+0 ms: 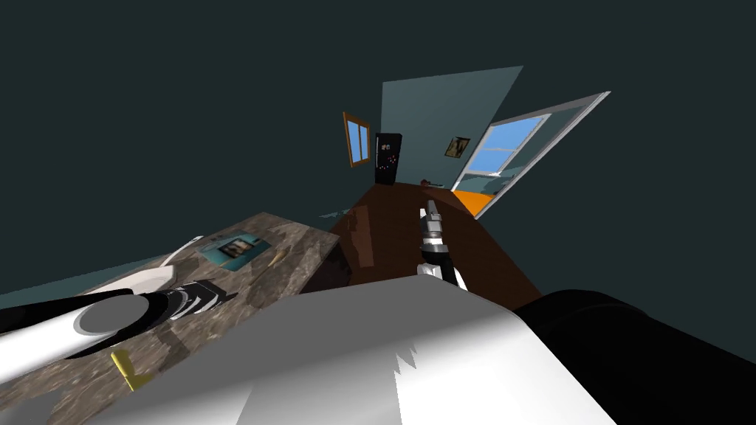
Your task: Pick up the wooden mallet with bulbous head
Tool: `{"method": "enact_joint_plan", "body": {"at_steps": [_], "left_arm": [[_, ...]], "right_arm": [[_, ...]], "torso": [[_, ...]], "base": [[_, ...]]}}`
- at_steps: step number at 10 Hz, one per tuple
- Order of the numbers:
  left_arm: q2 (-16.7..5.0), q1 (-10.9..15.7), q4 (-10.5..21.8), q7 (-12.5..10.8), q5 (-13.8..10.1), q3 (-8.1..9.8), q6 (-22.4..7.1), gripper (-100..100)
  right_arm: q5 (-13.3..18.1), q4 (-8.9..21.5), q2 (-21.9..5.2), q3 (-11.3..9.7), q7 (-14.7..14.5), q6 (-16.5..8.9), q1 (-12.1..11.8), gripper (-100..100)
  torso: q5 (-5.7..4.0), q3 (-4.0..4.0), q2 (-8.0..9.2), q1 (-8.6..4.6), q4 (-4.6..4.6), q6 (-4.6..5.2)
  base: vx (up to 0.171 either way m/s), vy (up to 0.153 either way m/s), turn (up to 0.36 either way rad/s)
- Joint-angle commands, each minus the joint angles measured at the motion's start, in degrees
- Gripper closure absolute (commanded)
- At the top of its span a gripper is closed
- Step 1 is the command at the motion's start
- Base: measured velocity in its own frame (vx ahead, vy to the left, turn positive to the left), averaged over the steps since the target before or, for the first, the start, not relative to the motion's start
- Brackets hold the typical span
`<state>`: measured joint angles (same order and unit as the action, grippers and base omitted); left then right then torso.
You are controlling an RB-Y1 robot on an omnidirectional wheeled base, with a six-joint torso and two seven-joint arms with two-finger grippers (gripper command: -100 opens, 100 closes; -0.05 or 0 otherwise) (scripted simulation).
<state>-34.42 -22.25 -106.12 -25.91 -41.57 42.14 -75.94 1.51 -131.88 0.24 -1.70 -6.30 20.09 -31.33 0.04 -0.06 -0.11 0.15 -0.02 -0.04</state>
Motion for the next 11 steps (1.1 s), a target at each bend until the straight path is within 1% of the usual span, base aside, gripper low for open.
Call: {"method": "enact_joint_plan", "body": {"at_steps": [1,2,3,4,5,6,7,8,9,10,11], "left_arm": [[-0.15,0.04,0.65,-0.70,-0.71,0.64,-2.80,-100],[-0.43,0.26,1.98,-1.92,-1.94,1.73,-4.31,-100],[-0.43,0.26,1.98,-1.92,-1.94,1.73,-5.71,-100],[-0.66,0.48,3.27,-3.11,-3.11,2.73,-7.25,-100],[-0.66,0.48,3.27,-3.11,-3.11,2.73,-8.42,-100],[-0.82,0.68,4.52,-4.26,-4.20,3.64,-10.32,-100],[-0.82,0.68,4.52,-4.26,-4.20,3.64,-10.93,-100],[-0.92,0.87,5.70,-5.36,-5.21,4.47,-13.07,-100],[-0.97,1.05,6.82,-6.39,-6.14,5.21,-14.59,-100],[-0.97,1.05,6.82,-6.39,-6.14,5.21,-15.30,-100],[-0.96,1.21,7.85,-7.34,-6.98,5.86,-17.15,-100]], "right_arm": [[0.00,0.00,0.00,0.00,0.00,0.00,0.00,0],[0.00,0.00,0.00,0.00,0.00,0.00,-0.01,0],[0.00,0.00,0.00,0.00,0.00,0.00,0.00,0],[0.00,0.00,0.00,0.01,0.00,0.00,-0.01,0],[0.00,0.00,0.00,0.00,0.00,0.00,0.00,0],[0.00,0.00,0.00,0.01,0.00,0.00,-0.01,0],[0.00,0.00,0.00,0.00,0.00,0.00,0.00,0],[0.00,0.00,0.00,0.01,0.00,0.00,-0.01,0],[0.00,0.00,0.00,0.00,0.00,0.00,0.00,0],[0.00,0.00,0.00,0.00,0.00,0.00,0.00,0],[0.00,0.00,0.00,0.01,0.00,0.00,-0.01,0]], "torso": [[0.00,0.00,0.00,0.00,0.00,0.00],[0.01,0.00,0.01,0.00,0.00,-0.05],[0.00,0.00,0.00,0.02,0.00,-0.02],[0.00,0.00,0.00,0.00,0.00,-0.06],[0.00,-0.01,-0.02,0.01,0.00,0.01],[0.00,0.00,0.00,-0.01,0.00,-0.07],[0.00,0.00,0.00,-0.01,0.00,-0.03],[0.00,0.00,0.00,-0.02,0.00,-0.06],[0.00,0.00,-0.01,-0.01,0.00,-0.02],[0.01,-0.02,-0.03,0.06,-0.01,-0.01],[0.01,-0.01,-0.02,0.03,-0.01,-0.08]], "base": [[0.003,0.035,-0.152],[0.006,0.037,-0.210],[0.006,0.035,-0.124],[0.009,0.035,-0.295],[0.004,0.035,-0.126],[0.004,0.030,-0.183],[0.004,0.032,-0.122],[0.004,0.033,-0.211],[0.008,0.051,-0.315],[0.005,0.045,-0.120],[0.003,0.034,-0.157]]}}
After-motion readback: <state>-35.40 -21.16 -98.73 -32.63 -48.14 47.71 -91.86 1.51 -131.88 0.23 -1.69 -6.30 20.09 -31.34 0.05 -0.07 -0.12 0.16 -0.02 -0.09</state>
